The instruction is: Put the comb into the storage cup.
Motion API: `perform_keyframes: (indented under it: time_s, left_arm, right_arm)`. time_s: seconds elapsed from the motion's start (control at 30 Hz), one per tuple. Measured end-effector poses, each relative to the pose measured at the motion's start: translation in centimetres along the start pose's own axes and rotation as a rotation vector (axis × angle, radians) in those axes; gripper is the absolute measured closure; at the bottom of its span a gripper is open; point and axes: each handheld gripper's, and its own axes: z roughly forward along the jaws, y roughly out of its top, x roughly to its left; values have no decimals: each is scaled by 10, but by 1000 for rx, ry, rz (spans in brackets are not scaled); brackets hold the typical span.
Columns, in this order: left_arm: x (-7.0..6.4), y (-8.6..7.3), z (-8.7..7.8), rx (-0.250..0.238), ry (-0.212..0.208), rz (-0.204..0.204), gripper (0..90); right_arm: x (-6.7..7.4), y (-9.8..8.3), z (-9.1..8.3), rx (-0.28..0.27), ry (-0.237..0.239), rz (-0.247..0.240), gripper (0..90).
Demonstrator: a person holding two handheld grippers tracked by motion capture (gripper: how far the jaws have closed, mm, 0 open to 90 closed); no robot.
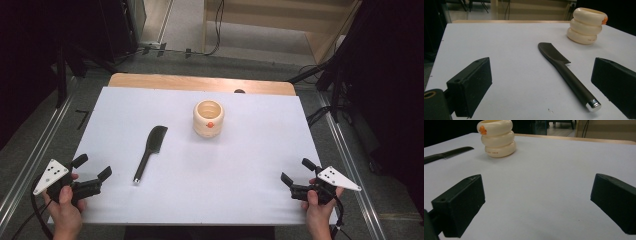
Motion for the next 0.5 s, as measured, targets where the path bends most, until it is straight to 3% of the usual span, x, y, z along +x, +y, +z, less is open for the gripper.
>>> perform_keyframes:
  time_s: [0.2,0.5]
  left_arm:
    - [-8,3,2,-8,3,17,34]
    - [-21,15,5,-12,-63,30,34]
  right_arm:
    - [1,0,1,6,-2,-5,0]
    - [2,0,3,11,-5,-22,0]
